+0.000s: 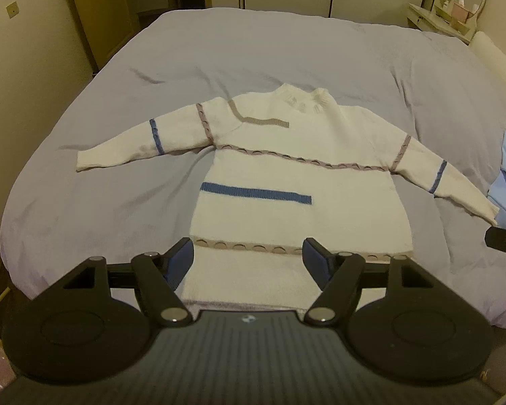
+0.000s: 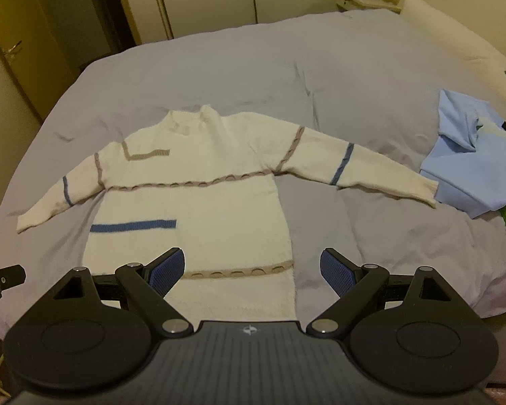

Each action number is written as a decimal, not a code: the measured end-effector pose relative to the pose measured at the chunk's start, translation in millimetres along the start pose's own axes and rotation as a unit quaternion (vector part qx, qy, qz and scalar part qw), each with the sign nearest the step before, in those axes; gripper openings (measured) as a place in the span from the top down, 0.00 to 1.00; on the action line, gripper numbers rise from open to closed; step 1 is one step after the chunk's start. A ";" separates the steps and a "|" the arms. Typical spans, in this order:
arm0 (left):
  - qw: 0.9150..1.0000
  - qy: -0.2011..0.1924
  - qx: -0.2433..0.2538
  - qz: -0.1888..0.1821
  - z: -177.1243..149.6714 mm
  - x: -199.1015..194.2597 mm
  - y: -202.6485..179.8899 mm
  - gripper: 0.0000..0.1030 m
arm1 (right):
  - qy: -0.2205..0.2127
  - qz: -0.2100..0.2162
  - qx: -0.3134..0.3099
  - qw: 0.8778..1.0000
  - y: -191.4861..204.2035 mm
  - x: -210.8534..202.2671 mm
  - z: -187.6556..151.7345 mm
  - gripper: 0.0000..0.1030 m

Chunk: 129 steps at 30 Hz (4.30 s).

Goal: Fold clothes
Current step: 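Release the hem and withdraw both grippers above the flattened sweater, then grasp a sweater sleeve with the left gripper and fold it across the body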

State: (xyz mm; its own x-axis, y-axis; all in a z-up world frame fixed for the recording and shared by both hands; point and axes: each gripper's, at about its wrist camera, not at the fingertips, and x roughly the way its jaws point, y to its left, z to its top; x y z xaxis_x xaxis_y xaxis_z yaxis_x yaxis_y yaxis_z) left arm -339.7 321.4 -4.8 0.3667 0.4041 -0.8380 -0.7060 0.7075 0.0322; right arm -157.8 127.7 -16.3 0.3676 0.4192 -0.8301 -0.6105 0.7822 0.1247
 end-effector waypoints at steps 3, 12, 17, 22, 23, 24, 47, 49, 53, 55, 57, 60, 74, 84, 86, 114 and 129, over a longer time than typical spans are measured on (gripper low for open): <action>1.000 -0.003 0.004 0.007 -4.0 -6.3 -7.0 0.34 | 0.002 0.005 0.000 1.000 -7.9 -1.7 -4.7 0.13; 1.000 -0.002 0.019 0.017 -12.2 -14.3 -21.1 0.31 | 0.016 0.009 0.008 1.000 -26.4 -2.2 -19.1 0.13; 1.000 -0.004 0.027 0.015 -13.5 -17.9 -23.4 0.30 | 0.024 0.007 0.013 1.000 -32.4 -1.2 -26.4 0.13; 1.000 -0.004 0.023 0.017 -15.2 -19.8 -20.0 0.29 | 0.029 0.007 0.012 0.999 -32.5 -1.3 -29.4 0.13; 1.000 -0.003 0.022 0.018 -15.8 -19.7 -19.7 0.28 | 0.031 0.007 0.012 0.999 -33.0 -1.1 -30.2 0.13; 1.000 -0.002 0.021 0.018 -16.4 -19.7 -19.5 0.28 | 0.032 0.006 0.011 0.999 -33.4 -1.1 -31.0 0.13; 0.999 0.031 0.010 0.020 -29.0 11.8 -22.2 0.25 | 0.065 -0.007 0.009 0.998 -48.6 27.9 -37.2 0.13; 0.999 0.041 0.007 0.021 -27.4 22.2 -17.8 0.25 | 0.069 -0.008 0.008 0.998 -45.5 36.7 -35.4 0.13; 0.998 0.065 -0.008 0.019 -23.7 49.6 -1.0 0.25 | 0.073 -0.010 -0.002 0.997 -35.1 58.2 -31.8 0.13; 0.997 0.079 -0.017 0.018 -20.7 68.4 9.4 0.24 | 0.074 -0.009 -0.006 0.997 -28.8 72.2 -28.8 0.13; 0.995 0.094 -0.024 0.018 -16.2 88.9 18.3 0.24 | 0.080 -0.009 -0.006 0.997 -22.5 88.4 -24.6 0.13; 0.993 0.111 -0.029 0.015 -5.1 120.9 31.1 0.24 | 0.095 -0.014 -0.001 0.995 -9.5 116.9 -14.8 0.13; 0.985 0.140 -0.097 -0.025 70.9 260.3 123.7 0.25 | 0.135 -0.033 -0.022 0.990 97.4 277.2 51.9 0.15; 0.977 0.121 -0.172 -0.036 85.3 349.4 195.5 0.33 | 0.111 -0.053 -0.024 0.992 118.5 341.4 68.5 0.16; 0.975 0.113 -0.188 -0.035 85.5 361.8 210.5 0.33 | 0.101 -0.056 -0.016 0.993 119.4 352.9 73.3 0.16; 0.909 -0.107 -0.400 -0.038 114.5 398.9 342.0 0.96 | 0.083 -0.079 -0.028 0.993 139.6 405.9 99.9 0.15; 0.944 0.025 0.025 -0.327 138.1 334.5 37.8 0.73 | 0.050 -0.111 0.053 0.991 54.8 369.5 113.8 0.16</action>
State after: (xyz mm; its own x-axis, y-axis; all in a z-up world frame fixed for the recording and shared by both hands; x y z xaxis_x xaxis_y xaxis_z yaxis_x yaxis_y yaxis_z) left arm -160.1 563.3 -208.8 0.6843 -0.1563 -0.7123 -0.3083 0.8231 -0.4768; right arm 24.5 377.9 -254.4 0.4099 0.1880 -0.8925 -0.4428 0.8965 -0.0146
